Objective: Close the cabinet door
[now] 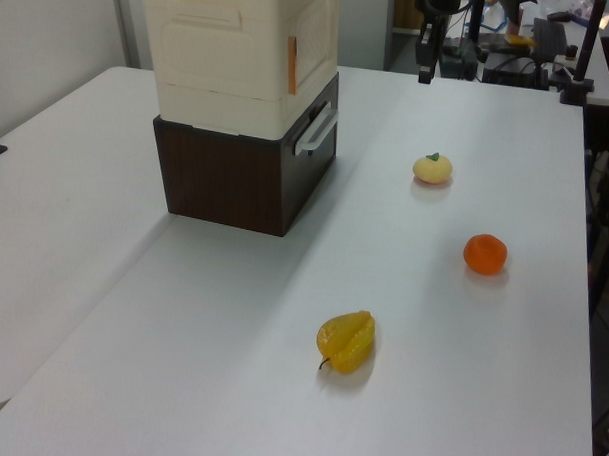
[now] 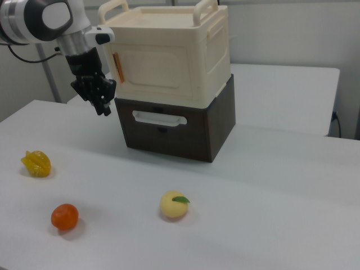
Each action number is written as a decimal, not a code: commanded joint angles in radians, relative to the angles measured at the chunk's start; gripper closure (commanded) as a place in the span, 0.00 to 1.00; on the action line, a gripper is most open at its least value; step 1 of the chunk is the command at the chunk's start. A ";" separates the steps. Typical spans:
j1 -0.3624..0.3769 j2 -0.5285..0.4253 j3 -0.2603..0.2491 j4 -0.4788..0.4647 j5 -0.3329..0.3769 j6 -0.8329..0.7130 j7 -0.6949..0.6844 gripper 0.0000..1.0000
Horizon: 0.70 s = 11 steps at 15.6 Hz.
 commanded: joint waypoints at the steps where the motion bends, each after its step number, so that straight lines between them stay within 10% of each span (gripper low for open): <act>1: 0.004 -0.026 -0.006 -0.041 -0.003 -0.019 -0.013 0.00; 11: -0.002 -0.037 -0.006 -0.034 -0.003 -0.073 -0.012 0.00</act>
